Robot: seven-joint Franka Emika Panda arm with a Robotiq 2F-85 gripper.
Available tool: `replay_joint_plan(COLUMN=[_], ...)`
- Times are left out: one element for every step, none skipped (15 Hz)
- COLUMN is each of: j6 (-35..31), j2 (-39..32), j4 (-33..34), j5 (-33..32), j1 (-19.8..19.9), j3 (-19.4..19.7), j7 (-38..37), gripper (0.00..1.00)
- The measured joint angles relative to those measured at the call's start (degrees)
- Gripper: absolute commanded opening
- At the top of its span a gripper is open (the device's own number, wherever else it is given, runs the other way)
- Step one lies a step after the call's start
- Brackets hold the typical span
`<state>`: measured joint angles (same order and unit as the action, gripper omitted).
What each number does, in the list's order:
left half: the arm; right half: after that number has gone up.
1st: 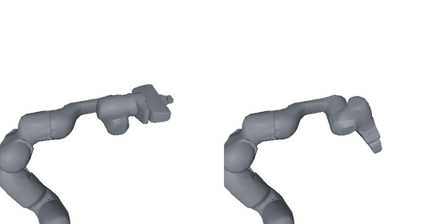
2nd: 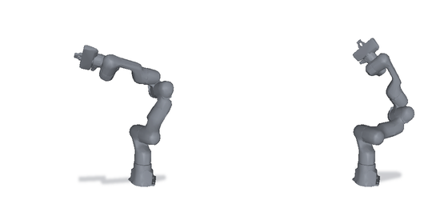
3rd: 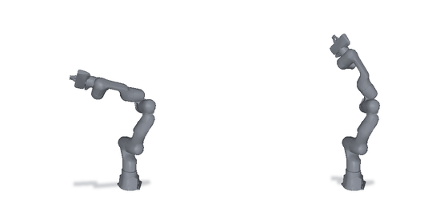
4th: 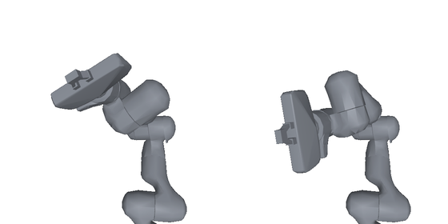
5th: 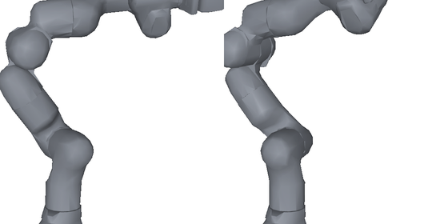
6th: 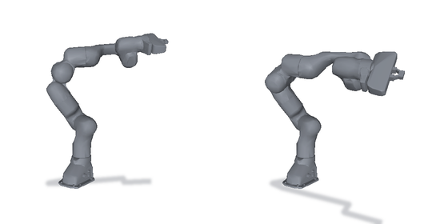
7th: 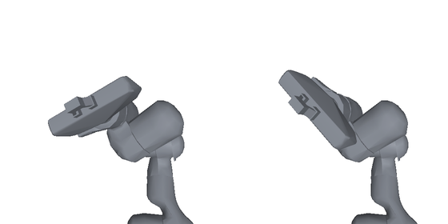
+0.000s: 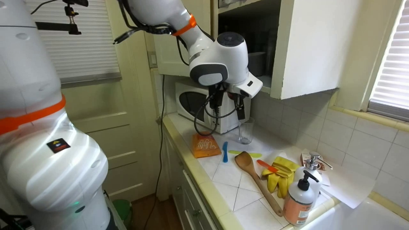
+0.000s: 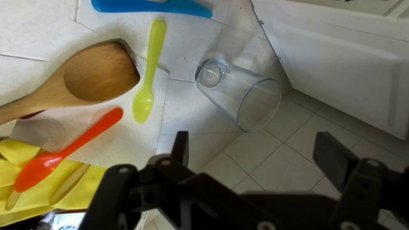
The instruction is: Put the glass in front of the wooden spoon
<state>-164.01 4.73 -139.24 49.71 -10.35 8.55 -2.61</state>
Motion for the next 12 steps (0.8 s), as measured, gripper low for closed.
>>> replay_joint_plan(j6=[-0.86, -1.24, -1.25, -1.21, -0.92, -0.50, 0.05, 0.56, 1.59, 1.71, 1.65, 1.65], j2=[-1.96, -4.01, -6.12, -8.42, -10.90, -13.37, -16.10, -18.76, -21.29, -22.97, -23.30, -23.07], j4=[1.28, 2.81, 4.54, 6.23, 7.82, 9.30, 10.92, 12.50, 14.03, 14.92, 15.00, 15.01], j5=[3.48, 6.75, 9.49, 10.59, 11.03, 11.20, 11.21, 11.20, 10.98, 10.96, 10.96, 10.96], j1=[-0.61, -0.97, -1.02, -0.87, -0.61, -0.27, 0.10, 0.39, 0.65, 0.72, 0.71, 0.68], j3=[-0.04, -0.07, -0.15, -0.11, -0.03, 0.00, 0.01, 0.00, -0.01, 0.00, -0.01, -0.01], j7=[1.48, 2.91, 4.31, 5.17, 5.42, 5.69, 5.87, 5.96, 5.96, 5.96, 5.96, 5.96], gripper=[1.00, 1.00, 1.00, 1.00, 1.00, 1.00, 1.00, 1.00, 1.00, 1.00, 1.00, 1.00])
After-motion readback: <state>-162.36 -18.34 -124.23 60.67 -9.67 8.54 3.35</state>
